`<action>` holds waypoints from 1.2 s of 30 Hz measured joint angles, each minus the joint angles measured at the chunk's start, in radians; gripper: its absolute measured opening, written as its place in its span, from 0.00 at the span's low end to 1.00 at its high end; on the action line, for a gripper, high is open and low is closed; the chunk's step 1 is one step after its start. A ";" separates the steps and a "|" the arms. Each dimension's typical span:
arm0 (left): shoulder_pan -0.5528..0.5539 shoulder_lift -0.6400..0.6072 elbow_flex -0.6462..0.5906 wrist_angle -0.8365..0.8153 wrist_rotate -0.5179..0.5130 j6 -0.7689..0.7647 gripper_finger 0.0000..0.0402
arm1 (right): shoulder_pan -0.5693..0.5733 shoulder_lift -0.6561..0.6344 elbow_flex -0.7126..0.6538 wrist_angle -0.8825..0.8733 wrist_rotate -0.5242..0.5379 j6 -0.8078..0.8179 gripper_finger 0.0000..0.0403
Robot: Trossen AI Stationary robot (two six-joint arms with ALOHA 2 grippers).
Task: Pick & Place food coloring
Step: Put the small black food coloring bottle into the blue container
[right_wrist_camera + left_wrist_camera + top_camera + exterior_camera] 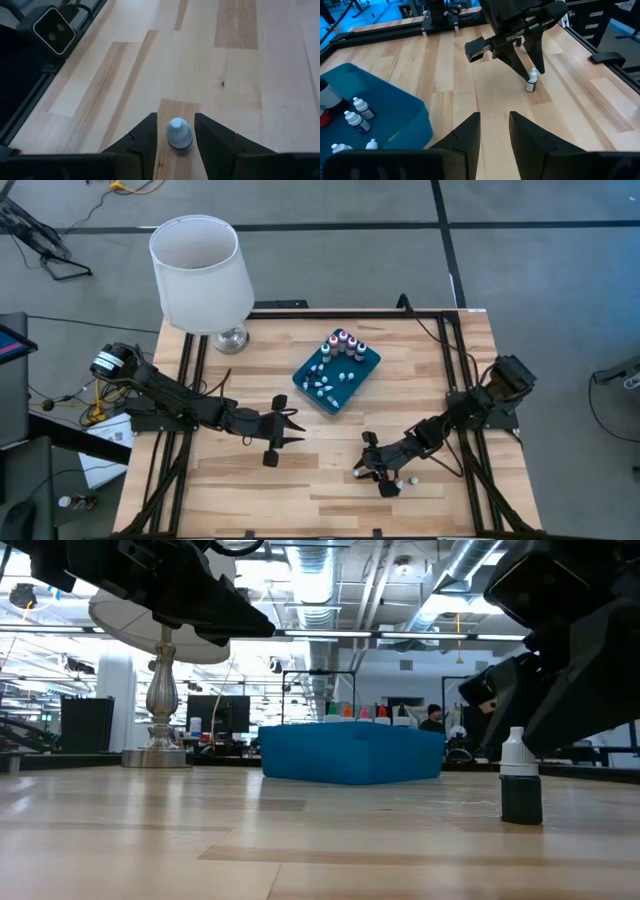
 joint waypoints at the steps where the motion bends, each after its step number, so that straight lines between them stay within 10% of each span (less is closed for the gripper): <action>1: 0.000 0.000 0.000 0.000 0.000 0.000 0.24 | 0.000 0.000 0.000 -0.002 0.000 0.000 0.30; 26: 0.000 0.000 0.000 -0.004 0.000 0.001 0.24 | -0.036 -0.013 0.000 -0.012 0.000 -0.021 0.12; 36: 0.000 0.000 0.001 -0.004 0.000 0.001 0.24 | -0.169 -0.228 0.000 -0.145 0.018 -0.167 0.12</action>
